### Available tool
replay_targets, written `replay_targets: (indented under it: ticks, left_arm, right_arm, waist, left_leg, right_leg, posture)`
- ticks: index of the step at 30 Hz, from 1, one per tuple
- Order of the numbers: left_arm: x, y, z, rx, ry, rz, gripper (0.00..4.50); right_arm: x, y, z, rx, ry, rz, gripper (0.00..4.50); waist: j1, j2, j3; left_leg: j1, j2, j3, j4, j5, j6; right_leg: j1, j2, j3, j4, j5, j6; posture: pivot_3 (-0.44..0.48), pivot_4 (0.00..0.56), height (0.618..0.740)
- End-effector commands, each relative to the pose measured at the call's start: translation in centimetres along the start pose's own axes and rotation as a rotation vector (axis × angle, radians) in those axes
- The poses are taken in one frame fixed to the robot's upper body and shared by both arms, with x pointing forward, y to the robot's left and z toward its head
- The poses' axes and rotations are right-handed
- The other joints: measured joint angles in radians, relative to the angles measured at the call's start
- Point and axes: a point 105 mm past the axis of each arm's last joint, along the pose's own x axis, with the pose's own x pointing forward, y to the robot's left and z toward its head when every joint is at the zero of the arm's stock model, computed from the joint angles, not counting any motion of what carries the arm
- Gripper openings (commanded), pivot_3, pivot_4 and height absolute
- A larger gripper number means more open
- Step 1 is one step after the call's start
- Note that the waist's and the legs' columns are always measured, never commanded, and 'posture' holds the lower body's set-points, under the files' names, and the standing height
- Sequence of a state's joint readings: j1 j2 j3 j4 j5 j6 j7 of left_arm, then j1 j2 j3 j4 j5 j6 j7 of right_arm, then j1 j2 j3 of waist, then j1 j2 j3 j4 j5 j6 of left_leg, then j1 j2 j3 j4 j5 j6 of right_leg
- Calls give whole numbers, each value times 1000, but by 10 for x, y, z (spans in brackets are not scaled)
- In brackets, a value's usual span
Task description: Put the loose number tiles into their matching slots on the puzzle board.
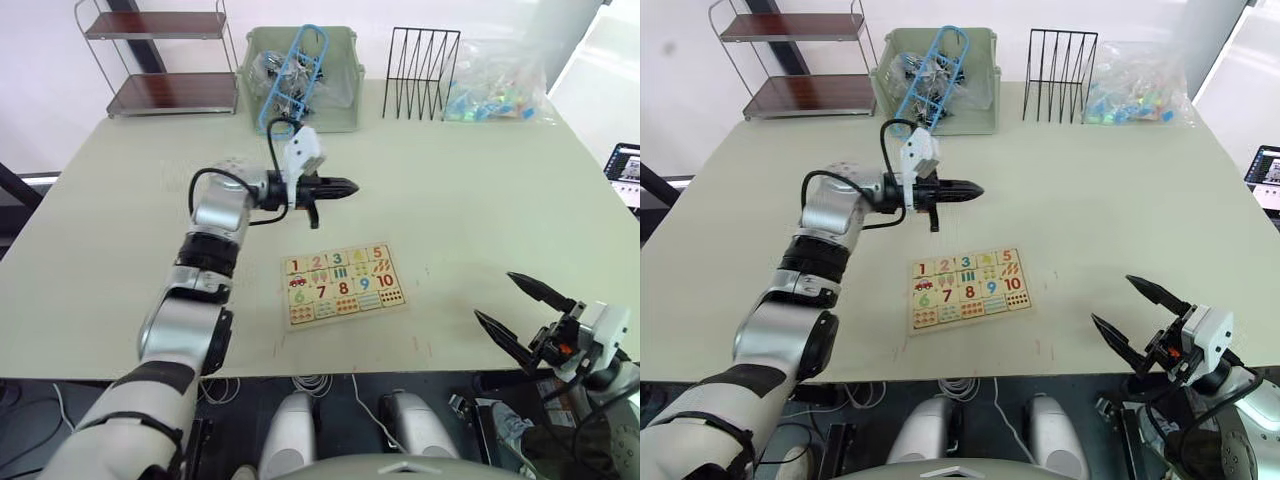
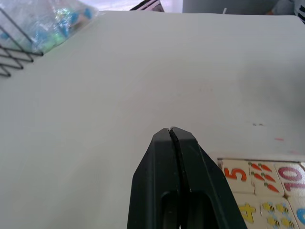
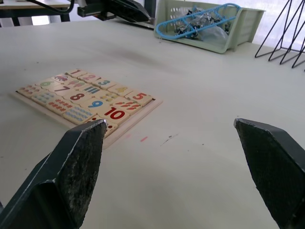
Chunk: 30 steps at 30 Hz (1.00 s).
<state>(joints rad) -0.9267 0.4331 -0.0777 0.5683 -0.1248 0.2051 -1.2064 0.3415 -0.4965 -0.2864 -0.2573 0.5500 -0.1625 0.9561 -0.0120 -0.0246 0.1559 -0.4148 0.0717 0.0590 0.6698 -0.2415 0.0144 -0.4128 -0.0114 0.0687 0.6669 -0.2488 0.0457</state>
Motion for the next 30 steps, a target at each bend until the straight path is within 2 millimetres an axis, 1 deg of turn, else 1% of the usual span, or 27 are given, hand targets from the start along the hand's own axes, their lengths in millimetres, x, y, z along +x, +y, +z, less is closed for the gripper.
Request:
replay_targets:
  ticks: [1,3,4,6,7,8,10,12,13,14,16,20,24,27,28,30]
  left_arm:
    - [-23,6,22,23,-96,100,27]
    - [-33,6,22,-18,-114,154,27]
    - [-43,7,18,-50,-123,199,266]
    - [-56,7,11,-103,-134,269,827]
    - [-62,7,5,-118,-130,310,1343]
    - [-68,4,-2,-130,-123,336,1706]
    - [-77,-2,-11,-154,-114,379,2796]
    - [-89,-9,-22,-175,-96,426,3699]
    - [-96,-12,-28,-190,-89,452,4262]
    - [-107,-16,-36,-211,-77,487,4473]
    - [-125,-28,-49,-243,-57,529,4473]
    - [-149,-47,-69,-285,-18,598,4473]
    - [-173,-56,-93,-292,32,736,4473]
    - [-184,-63,-100,-303,35,792,4473]
    - [-184,-66,-101,-310,32,799,4473]
    - [-193,-74,-108,-334,46,831,4473]
  right_arm:
    - [5,-6,6,-23,-13,22,4500]
    - [6,-10,5,-21,-11,25,4500]
    - [8,-13,4,-15,-8,25,4500]
    - [10,-18,0,-7,8,19,4500]
    - [10,-21,-2,-2,18,10,4500]
    - [10,-24,-4,9,21,-7,4500]
    - [10,-29,-5,22,28,-34,4500]
    - [8,-33,-7,20,44,-47,4500]
    - [7,-35,-8,20,54,-53,4500]
    - [4,-38,-11,23,70,-72,4500]
    - [1,-44,-15,25,97,-101,4500]
    - [-5,-54,-24,23,155,-143,4500]
    - [-9,-58,-29,31,169,-168,4500]
    - [-13,-60,-30,38,166,-183,4500]
    - [-15,-61,-30,40,165,-188,4500]
    - [-17,-59,-30,49,160,-192,4500]
  waist:
    - [0,0,0]
    - [0,0,0]
    - [1,0,0]
    - [0,0,0]
    - [0,0,0]
    - [-1,0,0]
    - [0,0,0]
    - [1,0,0]
    - [1,0,0]
    - [0,0,0]
    - [-3,0,0]
    - [-2,0,0]
    - [1,0,0]
    - [2,0,0]
    - [1,0,0]
    - [0,0,0]
  left_leg:
    - [0,0,0,0,0,0]
    - [0,0,0,1,0,0]
    - [0,0,0,1,0,0]
    - [1,0,0,1,0,0]
    - [1,0,0,1,0,0]
    - [1,0,0,1,0,0]
    - [1,0,0,1,0,0]
    - [2,0,0,1,0,0]
    - [2,0,0,1,0,0]
    - [2,0,0,2,0,0]
    - [2,0,1,2,0,0]
    - [3,1,2,2,0,0]
    - [4,0,3,2,0,0]
    - [4,0,3,2,0,0]
    - [4,0,3,2,0,0]
    - [4,0,3,2,0,0]
  right_leg:
    - [0,0,0,0,0,0]
    - [0,0,0,0,0,0]
    - [0,0,0,1,0,0]
    - [0,-1,0,2,0,0]
    - [0,-1,0,2,0,0]
    - [0,-1,0,3,0,0]
    - [0,0,0,5,0,0]
    - [0,0,0,6,0,0]
    - [0,0,0,6,0,0]
    - [0,-1,0,6,0,0]
    - [0,-1,1,6,0,0]
    - [0,-1,1,6,0,-1]
    - [0,-3,2,6,-2,-4]
    - [0,-3,2,6,-2,-4]
    - [0,-3,2,6,-2,-4]
    - [0,-3,2,6,-3,-4]
  posture:
    - [0,150,740]
    - [0,150,740]
    - [0,150,740]
    - [0,150,740]
    - [0,150,740]
    - [0,150,740]
    - [0,150,740]
    - [0,150,740]
    - [0,150,740]
    - [0,150,740]
    - [0,150,740]
    - [0,150,740]
    - [0,150,740]
    - [0,150,740]
    - [0,150,740]
    - [0,150,740]
